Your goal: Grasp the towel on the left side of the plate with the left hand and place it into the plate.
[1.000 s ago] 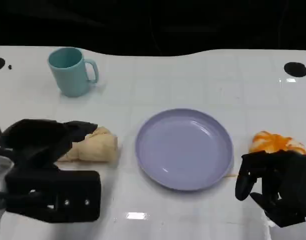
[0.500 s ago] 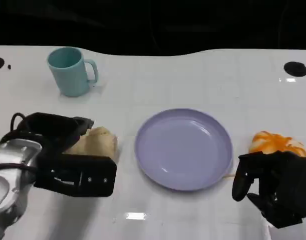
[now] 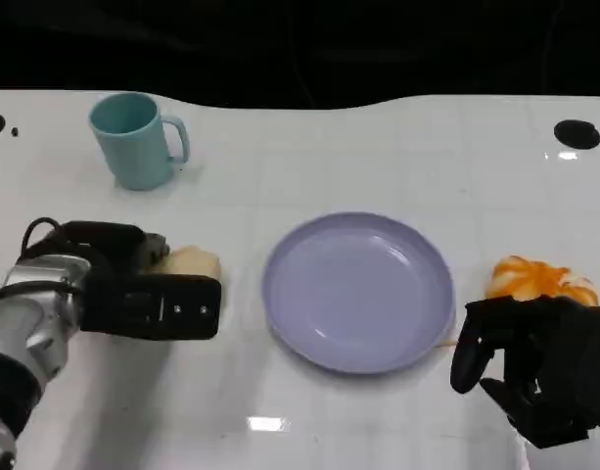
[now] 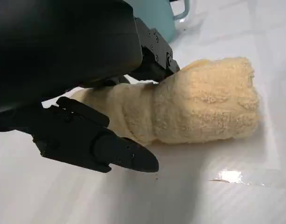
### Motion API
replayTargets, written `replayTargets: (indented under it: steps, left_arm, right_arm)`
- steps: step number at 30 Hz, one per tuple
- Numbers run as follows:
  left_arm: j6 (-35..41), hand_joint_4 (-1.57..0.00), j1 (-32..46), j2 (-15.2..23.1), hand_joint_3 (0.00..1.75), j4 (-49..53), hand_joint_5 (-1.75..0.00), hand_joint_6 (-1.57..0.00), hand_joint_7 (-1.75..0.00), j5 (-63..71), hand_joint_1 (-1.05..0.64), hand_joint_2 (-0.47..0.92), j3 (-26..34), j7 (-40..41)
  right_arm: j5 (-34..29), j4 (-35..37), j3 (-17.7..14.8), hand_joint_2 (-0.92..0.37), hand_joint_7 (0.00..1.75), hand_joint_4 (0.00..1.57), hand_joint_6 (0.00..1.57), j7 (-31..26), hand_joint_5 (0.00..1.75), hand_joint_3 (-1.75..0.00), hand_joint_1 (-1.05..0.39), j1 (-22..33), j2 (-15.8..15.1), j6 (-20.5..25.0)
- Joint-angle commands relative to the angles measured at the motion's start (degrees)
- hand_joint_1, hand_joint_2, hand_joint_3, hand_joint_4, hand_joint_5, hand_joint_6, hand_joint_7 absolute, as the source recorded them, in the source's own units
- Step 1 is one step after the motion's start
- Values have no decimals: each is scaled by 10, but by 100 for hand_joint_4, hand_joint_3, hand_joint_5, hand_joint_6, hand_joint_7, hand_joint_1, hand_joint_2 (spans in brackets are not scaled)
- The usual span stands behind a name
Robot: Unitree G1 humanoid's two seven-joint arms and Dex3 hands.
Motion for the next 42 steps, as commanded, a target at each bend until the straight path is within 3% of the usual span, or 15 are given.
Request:
replayTargets:
  steps: [1,2,3,4,5,6,8,12,19,24,25,28,32,35,42]
  left_arm:
    - [-33,-79,-15,-1,18,59,-32,-85,-16,5,-33,92,-16,49]
    - [-45,-82,-13,1,14,60,-45,-95,-16,4,-30,92,-16,72]
    - [-58,-82,-9,2,9,61,-76,-105,-13,5,-28,92,-16,101]
    - [-67,-81,-7,3,7,63,-118,-111,-27,4,-25,92,-17,121]
    - [-73,-79,-5,3,7,64,-141,-101,-61,5,-24,92,-18,139]
    - [-76,-83,-4,3,11,66,-161,-85,-111,5,-22,92,-20,150]
    - [-81,-84,0,2,19,64,-172,-73,-148,1,-20,92,-17,174]
    - [-61,-85,6,-5,31,48,-174,-60,-172,-11,-21,92,-4,201]
    - [-31,-84,24,-17,37,-12,-175,-66,-157,-53,-21,90,35,189]
    - [-37,-85,46,-17,33,-100,-175,-57,-170,-72,-17,88,52,181]
    - [-43,-85,48,-16,37,-114,-175,-57,-172,-76,-16,87,53,178]
    - [-48,-84,53,-20,76,-152,-175,-57,-174,-81,-16,66,53,168]
    - [-49,-85,54,-41,81,-207,-175,-63,-149,-88,-21,60,50,149]
    - [-48,-87,52,-66,80,-233,-175,-59,-170,-81,-19,58,41,147]
    - [-9,-92,35,-133,98,-250,-175,-63,-175,-61,-16,48,18,141]
  right_arm:
    - [6,-6,-7,-62,143,70,68,-1,171,-101,1,1,-1,0]
    - [6,-6,-7,-62,144,70,68,-1,172,-101,1,1,-2,-2]
    - [6,-5,-8,-61,144,70,68,-1,172,-102,1,1,-3,-3]
    - [7,-5,-8,-61,144,70,68,-1,172,-102,1,1,-4,-3]
    - [7,-3,-8,-61,144,70,68,0,172,-102,0,2,-5,-5]
    - [7,-3,-8,-61,144,70,67,0,172,-102,0,2,-5,-6]
    - [6,-1,-8,-60,144,70,67,1,172,-103,0,2,-7,-9]
    - [7,1,-9,-60,144,70,68,1,172,-104,0,2,-6,-9]
    - [5,-1,-8,-61,142,69,67,1,170,-102,0,3,-8,-11]
    - [8,-1,-9,-60,142,70,68,2,171,-102,0,4,-7,-9]
    - [8,-2,-9,-60,142,69,68,2,170,-102,0,4,-8,-8]
    - [5,-3,-8,-60,142,69,68,3,170,-102,0,3,-11,-8]
    - [6,-1,-8,-60,142,70,68,5,170,-102,0,3,-12,-13]
    - [3,-5,-7,-60,141,69,68,5,169,-103,-1,3,-14,-6]
    - [7,-4,-9,-61,141,70,68,7,168,-101,0,5,-14,-8]
